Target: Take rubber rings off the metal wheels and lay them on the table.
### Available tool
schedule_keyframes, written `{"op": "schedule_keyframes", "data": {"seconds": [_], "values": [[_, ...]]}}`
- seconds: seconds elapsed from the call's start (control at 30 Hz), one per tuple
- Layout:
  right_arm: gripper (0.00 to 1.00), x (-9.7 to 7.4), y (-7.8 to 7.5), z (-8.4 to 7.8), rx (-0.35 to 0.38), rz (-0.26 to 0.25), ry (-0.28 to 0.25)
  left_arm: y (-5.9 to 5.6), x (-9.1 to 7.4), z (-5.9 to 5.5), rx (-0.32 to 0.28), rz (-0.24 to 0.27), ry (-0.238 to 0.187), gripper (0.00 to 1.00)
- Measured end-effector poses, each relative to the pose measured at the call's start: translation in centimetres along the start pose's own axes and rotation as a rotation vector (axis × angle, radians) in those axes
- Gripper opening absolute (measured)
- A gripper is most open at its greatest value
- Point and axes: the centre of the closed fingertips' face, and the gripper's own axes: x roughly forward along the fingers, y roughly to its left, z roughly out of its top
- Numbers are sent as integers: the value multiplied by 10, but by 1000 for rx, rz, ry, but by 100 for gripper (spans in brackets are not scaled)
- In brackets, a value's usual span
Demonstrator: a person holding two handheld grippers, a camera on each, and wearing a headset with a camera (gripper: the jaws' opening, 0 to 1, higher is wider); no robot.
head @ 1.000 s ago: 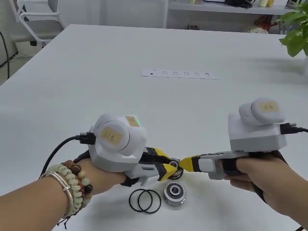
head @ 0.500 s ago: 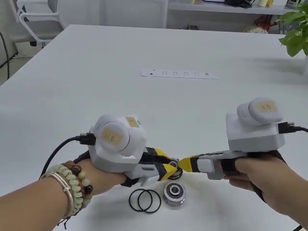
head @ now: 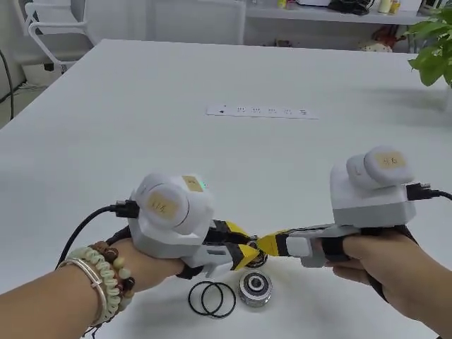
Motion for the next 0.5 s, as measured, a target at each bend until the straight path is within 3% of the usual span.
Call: {"op": "schedule_keyframes", "data": {"seconds": [0.03, 0.07, 0.1, 0.13, 0.2, 0.33, 0.5], "values": [[0, 0, 10, 7, 8, 56, -37, 0, 0, 0, -1, 1, -1, 14], [0, -3, 12, 16, 48, 58, -77, 0, 0, 0, -1, 1, -2, 14], [0, -3, 4, 7, 35, 4, -16, 0, 0, 0, -2, 1, -3, 14], [0, -1, 2, 11, -41, -11, -43, 0, 0, 0, -1, 2, -4, 14], [0, 0, 3, 5, -19, -8, -16, 0, 0, 0, 1, 3, -6, 14], [0, -1, -3, 3, -2, -26, -14, 0, 0, 1, 0, 5, -8, 14], [0, -1, -15, -6, -2, -74, 26, -1, 1, 1, 18, 11, -11, 14]]}}
